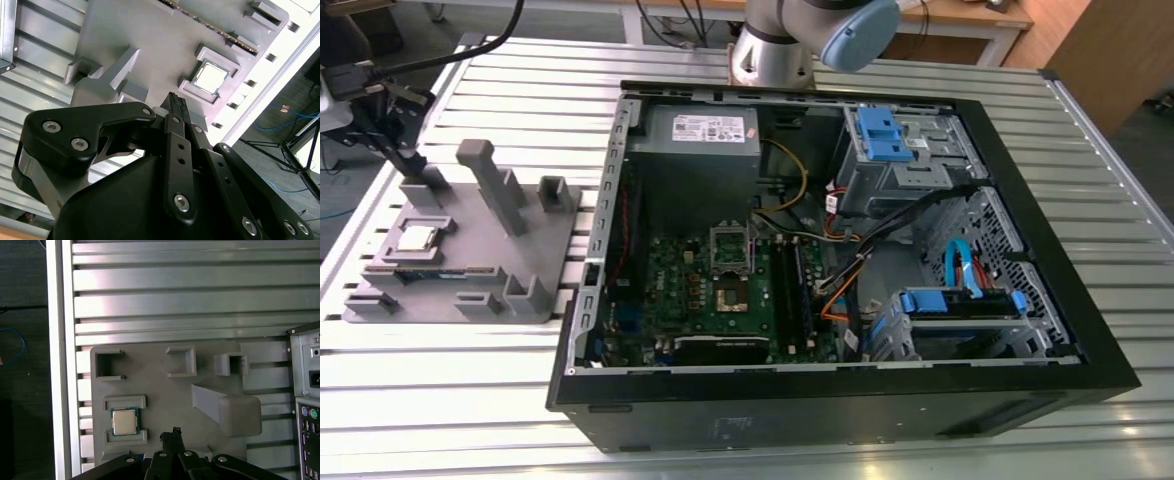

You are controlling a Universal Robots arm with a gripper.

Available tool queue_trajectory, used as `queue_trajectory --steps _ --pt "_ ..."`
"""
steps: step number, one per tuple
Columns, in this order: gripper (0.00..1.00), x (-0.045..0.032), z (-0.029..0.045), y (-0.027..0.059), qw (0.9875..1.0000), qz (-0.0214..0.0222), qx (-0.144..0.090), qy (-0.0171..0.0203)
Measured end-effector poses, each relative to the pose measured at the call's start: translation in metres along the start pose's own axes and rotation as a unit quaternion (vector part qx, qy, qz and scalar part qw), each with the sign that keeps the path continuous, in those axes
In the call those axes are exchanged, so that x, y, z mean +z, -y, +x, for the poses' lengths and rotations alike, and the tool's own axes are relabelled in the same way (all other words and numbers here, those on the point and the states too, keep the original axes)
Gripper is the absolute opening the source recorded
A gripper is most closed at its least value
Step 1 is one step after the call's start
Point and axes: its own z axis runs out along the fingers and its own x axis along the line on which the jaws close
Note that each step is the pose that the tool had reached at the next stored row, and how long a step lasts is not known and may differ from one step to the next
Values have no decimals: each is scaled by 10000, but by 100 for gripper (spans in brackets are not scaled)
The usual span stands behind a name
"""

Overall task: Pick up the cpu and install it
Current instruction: 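Pick up the cpu and move it towards the insertion slot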

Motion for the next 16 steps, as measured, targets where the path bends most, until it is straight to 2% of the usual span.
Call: queue_trajectory --steps 6,16 --pt "11 3 6 1 10000 -1 -1 2" --pt "11 30 86 14 10000 -1 0 8"
